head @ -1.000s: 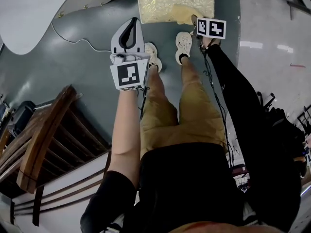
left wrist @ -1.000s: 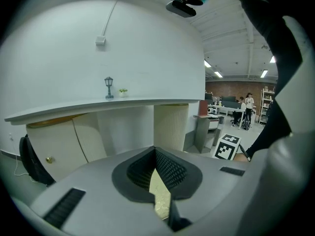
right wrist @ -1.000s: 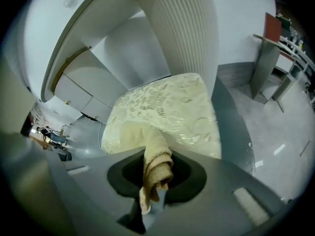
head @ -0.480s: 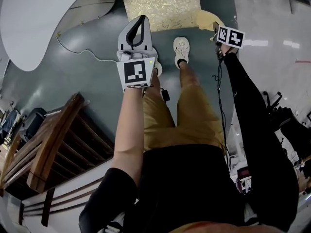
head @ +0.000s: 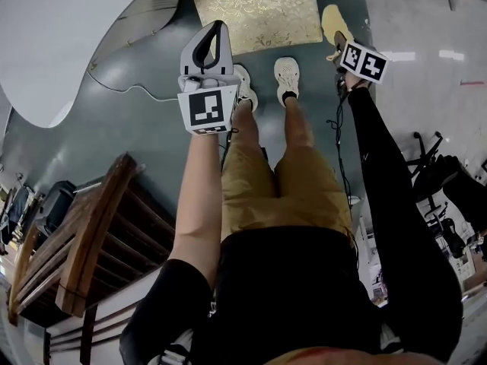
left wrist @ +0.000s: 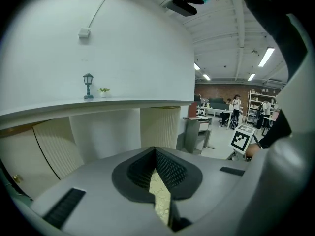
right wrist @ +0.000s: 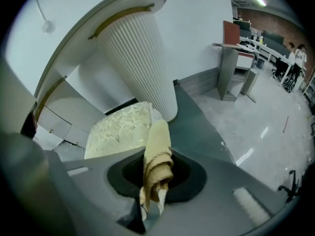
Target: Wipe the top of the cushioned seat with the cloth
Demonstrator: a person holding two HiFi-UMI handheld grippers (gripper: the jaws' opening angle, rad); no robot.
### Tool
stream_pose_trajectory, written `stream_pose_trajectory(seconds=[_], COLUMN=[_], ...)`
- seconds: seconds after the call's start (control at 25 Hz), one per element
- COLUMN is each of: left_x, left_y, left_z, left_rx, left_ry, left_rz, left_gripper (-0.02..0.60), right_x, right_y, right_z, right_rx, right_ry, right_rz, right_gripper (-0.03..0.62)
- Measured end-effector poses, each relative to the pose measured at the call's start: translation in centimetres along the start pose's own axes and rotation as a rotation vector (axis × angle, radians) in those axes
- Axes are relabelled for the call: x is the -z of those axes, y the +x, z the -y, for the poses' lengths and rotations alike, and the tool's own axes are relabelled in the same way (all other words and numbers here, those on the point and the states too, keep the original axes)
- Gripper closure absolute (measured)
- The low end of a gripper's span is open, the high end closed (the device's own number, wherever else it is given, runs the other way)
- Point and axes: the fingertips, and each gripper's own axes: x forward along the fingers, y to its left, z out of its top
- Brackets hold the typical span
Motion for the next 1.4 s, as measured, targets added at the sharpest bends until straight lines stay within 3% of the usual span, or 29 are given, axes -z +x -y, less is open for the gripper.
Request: stream_pose_trajectory(seconds=[0.32,0.64,0.84,1.04,1.4], left_x=[0.6,1.7,2.5,3.4,2.2], left_y=[-0.3,-1.4,-1.6,-1.7,0.2], left_z=[-5.8,-10.6,-12.5,-12.9,-11.6], left_rx=[-0.014,-0.038,-0.056,-0.054,-0.038], left_ry=[-0.007,-0.036,-0.049,-0.05,-0.026], left_rz=[0.0,0.0,-0.009,-0.024,-0.021], left_gripper=[0.577,0.577,0.577,0.577,0.577], right_x=[-4.3,-5.2,-3.2,-0.5,-4.6], right_y=[3.1,7.8,11.3,14.5,13.9], right_z=[-14.6,-30.9,-37.7,-37.2,-28.7], right_rx=[-0.162,-0.385,-0.472,-0.397,-0.296], right_ry=[-0.1,-0.208,-0.218,-0.2,-0.117], right_rz=[0.059,0.004,-0.097,-0.201,-0.155], right_gripper=[0.537,0.537,0.537,0.537,0.537])
